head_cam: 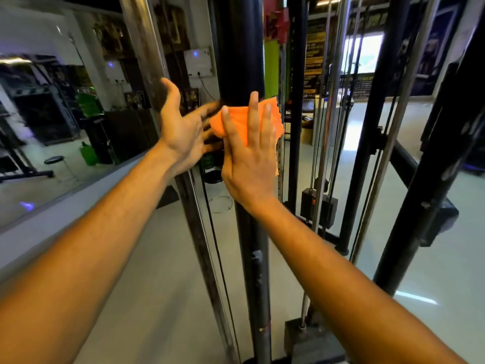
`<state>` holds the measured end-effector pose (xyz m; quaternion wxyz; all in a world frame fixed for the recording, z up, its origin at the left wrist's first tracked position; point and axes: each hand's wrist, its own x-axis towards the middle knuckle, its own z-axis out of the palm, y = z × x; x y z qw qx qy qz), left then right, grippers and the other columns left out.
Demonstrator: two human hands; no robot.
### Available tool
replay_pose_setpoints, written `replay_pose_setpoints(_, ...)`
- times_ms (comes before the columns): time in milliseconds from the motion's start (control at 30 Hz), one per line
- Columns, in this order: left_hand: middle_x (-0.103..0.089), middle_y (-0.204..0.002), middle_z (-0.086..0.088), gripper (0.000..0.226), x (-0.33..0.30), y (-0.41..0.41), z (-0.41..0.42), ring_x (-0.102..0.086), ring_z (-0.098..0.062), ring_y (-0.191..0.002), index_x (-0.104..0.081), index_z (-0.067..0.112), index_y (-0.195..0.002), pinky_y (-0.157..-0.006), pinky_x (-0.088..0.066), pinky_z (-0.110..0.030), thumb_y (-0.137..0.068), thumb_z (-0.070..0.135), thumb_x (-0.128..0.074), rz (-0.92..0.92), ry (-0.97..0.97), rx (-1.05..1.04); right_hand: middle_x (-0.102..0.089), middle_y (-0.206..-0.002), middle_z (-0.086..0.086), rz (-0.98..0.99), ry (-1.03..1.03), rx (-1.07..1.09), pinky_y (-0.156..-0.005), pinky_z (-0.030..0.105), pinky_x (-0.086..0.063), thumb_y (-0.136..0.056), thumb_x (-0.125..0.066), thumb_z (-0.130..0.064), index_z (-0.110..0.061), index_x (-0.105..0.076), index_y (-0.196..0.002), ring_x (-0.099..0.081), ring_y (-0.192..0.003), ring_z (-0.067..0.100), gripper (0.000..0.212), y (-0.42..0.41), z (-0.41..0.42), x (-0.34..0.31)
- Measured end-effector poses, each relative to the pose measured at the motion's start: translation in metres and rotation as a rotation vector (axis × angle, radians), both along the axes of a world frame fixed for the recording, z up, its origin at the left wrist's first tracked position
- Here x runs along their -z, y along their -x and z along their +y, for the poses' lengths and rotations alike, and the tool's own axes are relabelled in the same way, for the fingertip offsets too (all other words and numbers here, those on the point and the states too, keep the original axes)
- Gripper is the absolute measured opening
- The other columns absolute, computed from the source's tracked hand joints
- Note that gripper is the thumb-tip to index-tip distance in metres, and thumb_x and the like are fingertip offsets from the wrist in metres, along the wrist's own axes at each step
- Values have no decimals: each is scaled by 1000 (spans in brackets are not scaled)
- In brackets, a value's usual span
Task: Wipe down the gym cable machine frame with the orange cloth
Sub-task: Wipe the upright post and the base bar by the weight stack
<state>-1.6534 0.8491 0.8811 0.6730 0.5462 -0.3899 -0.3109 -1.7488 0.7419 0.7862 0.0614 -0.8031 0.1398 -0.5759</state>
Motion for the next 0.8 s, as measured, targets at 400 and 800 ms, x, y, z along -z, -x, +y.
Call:
replay_pose_setpoints(400, -70, -143, 1, 94, 12, -7, -3, -63, -20, -135, -61, 27, -148, -115, -44, -46, -98, 87, -9, -45, 34, -11, 2, -182, 14, -57, -102, -82, -118, 70, -42, -115, -53, -28, -26, -36, -170, 8, -168, 37, 58, 2, -1, 21)
replay_pose_setpoints(800, -29, -175, 6, 64, 70, 3, -23, -27, -16, -161, -25, 28, -169, -134, -18, -46, -113, 59, -29, -221, -108, 16, 21, -181, 5, 99, -406, 82, -114, 76, -42, -115, -53, -31, -52, 9, -169, 9, -168, 39, 85, 9, 49, 217)
